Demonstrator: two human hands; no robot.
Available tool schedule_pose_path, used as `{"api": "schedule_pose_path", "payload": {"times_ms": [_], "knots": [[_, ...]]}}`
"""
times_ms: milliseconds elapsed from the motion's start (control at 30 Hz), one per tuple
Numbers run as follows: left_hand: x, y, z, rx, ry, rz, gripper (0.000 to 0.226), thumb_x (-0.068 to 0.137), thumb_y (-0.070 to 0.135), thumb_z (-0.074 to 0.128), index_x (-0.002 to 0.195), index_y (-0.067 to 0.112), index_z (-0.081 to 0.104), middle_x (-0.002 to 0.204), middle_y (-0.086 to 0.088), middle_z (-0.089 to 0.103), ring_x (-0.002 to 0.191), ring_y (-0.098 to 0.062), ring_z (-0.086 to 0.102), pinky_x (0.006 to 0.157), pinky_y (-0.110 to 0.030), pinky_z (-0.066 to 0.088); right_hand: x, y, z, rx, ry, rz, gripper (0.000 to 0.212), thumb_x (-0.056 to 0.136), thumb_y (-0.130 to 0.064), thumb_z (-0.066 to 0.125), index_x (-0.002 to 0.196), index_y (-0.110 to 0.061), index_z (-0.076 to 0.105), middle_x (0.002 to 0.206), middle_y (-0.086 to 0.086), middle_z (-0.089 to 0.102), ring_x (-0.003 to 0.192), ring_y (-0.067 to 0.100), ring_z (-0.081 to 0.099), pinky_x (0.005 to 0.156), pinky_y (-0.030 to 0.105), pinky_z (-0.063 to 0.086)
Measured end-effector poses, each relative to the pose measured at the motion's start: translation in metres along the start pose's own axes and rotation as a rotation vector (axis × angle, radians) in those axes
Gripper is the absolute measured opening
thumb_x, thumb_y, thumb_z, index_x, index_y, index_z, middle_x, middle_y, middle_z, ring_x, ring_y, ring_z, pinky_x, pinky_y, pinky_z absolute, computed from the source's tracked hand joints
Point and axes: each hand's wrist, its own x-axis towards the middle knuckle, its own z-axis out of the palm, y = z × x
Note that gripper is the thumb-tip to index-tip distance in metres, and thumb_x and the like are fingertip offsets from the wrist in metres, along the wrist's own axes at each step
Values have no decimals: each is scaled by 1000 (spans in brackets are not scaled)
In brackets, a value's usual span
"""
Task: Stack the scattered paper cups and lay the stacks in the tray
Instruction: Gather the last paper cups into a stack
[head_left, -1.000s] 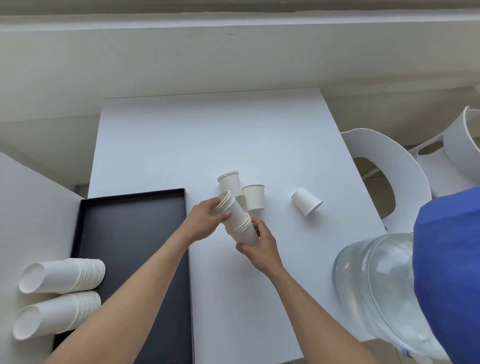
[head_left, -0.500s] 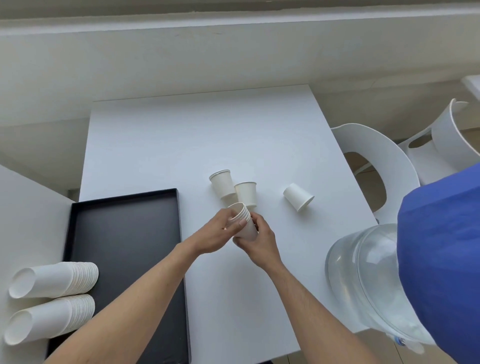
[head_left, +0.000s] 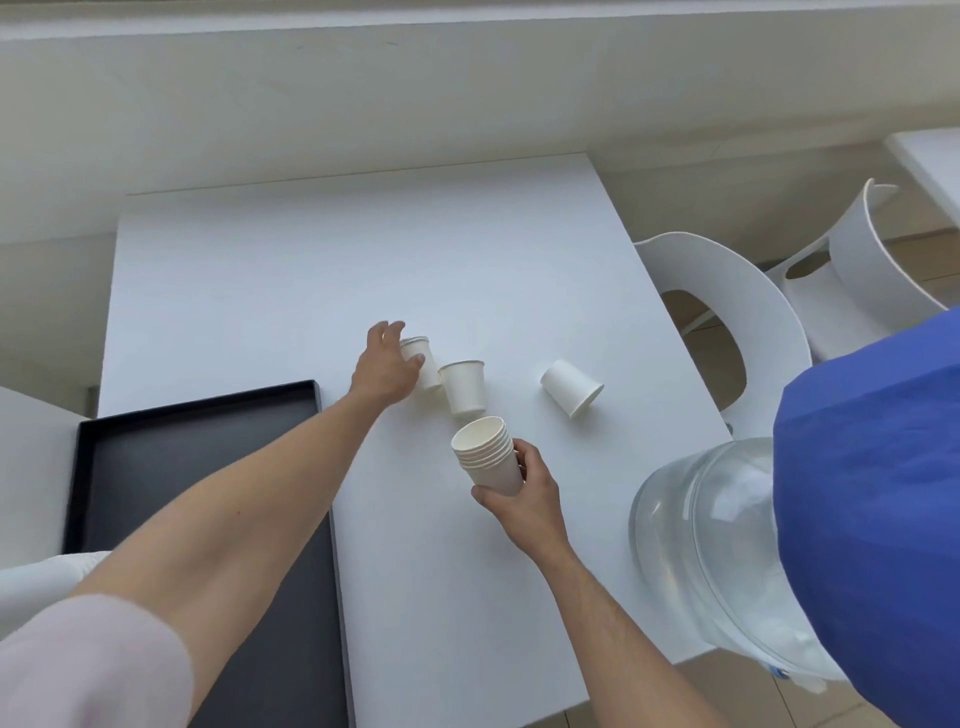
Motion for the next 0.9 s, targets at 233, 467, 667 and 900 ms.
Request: {"api": "schedule_pose_path", "payload": {"times_ms": [233, 467, 667, 900], "knots": [[-11, -19, 7, -88, 135, -136, 23, 95, 35, 51, 107, 18, 61, 98, 0, 60, 87, -26, 53, 74, -33, 37, -4, 9, -8, 2, -14, 40, 60, 71, -19, 82, 118, -38, 50, 114, -13, 61, 103, -4, 56, 71, 12, 46], [-62, -35, 1, -237, 311, -181, 23, 98, 38, 45, 87, 20, 55, 80, 9, 57, 84, -22, 54, 68, -33, 36, -7, 6, 4, 18, -36, 38, 60, 72, -17, 81, 120, -37, 50, 115, -12, 60, 103, -4, 56, 71, 11, 45], [-100, -24, -8, -385, 339, 64, 18, 99, 32, 50, 93, 19, 61, 93, 5, 63, 96, -19, 56, 79, -37, 45, -9, 5, 5, 16, -28, 31, 61, 72, -15, 80, 122, -34, 51, 116, -10, 60, 102, -2, 56, 70, 12, 45], [-120, 0, 5, -323, -13, 394, 13, 99, 25, 57, 93, 18, 66, 88, 11, 63, 93, -3, 49, 78, -22, 37, -13, 3, 3, 28, 2, 3, 59, 71, -16, 80, 121, -34, 52, 115, -13, 61, 101, -9, 55, 73, 13, 45]]}}
